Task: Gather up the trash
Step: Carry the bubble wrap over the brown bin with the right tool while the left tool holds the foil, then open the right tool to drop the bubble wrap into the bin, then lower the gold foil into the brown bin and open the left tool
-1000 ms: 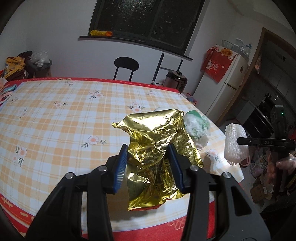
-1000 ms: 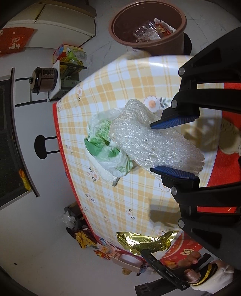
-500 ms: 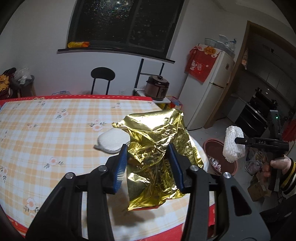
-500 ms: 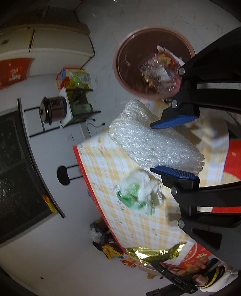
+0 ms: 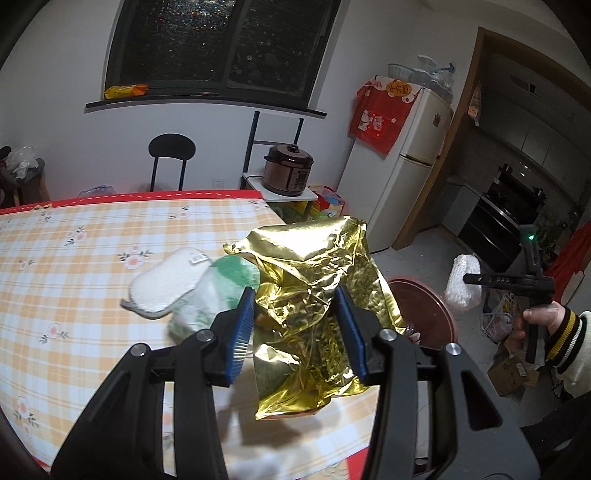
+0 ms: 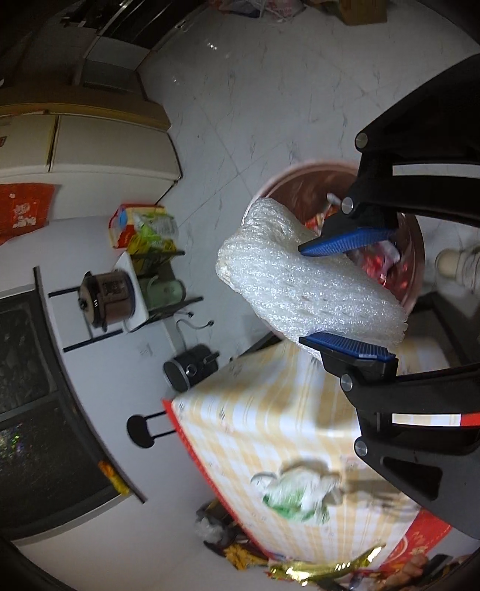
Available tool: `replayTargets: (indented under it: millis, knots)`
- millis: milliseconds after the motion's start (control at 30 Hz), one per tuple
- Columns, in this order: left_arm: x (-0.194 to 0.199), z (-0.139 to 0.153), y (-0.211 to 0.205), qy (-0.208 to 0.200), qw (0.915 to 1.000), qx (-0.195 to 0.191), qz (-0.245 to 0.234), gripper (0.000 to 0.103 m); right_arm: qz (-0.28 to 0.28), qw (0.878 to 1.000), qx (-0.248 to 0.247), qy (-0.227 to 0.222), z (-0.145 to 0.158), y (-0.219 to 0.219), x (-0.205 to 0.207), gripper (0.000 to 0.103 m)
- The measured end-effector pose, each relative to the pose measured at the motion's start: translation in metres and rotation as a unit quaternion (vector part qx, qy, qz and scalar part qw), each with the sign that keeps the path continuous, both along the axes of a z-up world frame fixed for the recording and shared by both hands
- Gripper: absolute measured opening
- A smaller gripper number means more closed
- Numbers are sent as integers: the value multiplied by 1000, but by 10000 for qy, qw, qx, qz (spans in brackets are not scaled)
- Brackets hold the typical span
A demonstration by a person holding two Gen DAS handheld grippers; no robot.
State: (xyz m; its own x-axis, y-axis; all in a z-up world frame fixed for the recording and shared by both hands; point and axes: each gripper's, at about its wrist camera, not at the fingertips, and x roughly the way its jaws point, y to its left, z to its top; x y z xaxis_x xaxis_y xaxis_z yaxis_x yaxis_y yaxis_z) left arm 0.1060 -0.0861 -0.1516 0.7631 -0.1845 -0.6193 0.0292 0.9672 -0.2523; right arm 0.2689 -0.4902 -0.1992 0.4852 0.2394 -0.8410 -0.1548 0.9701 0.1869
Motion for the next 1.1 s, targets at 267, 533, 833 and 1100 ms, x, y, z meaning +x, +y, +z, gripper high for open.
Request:
replayTargets:
  millis: [267,533,833,1100]
  knots:
    - [8,-7,-32,94,9999,20,-30,46,-104,9986,192,486,-34,-20,19,56]
    - [17,-9,-50,150,9997,77,-183,46,-133,9988,256,387,-35,-31,20,78]
    - [34,-7,-65,77,9987,72,-492,46,-397,9987,24,-326,10,-41,6,98]
    - [62,-7,-95,-15,9947,28,-1027,46,-468,9938,-186,-996,60,-46,-14,98]
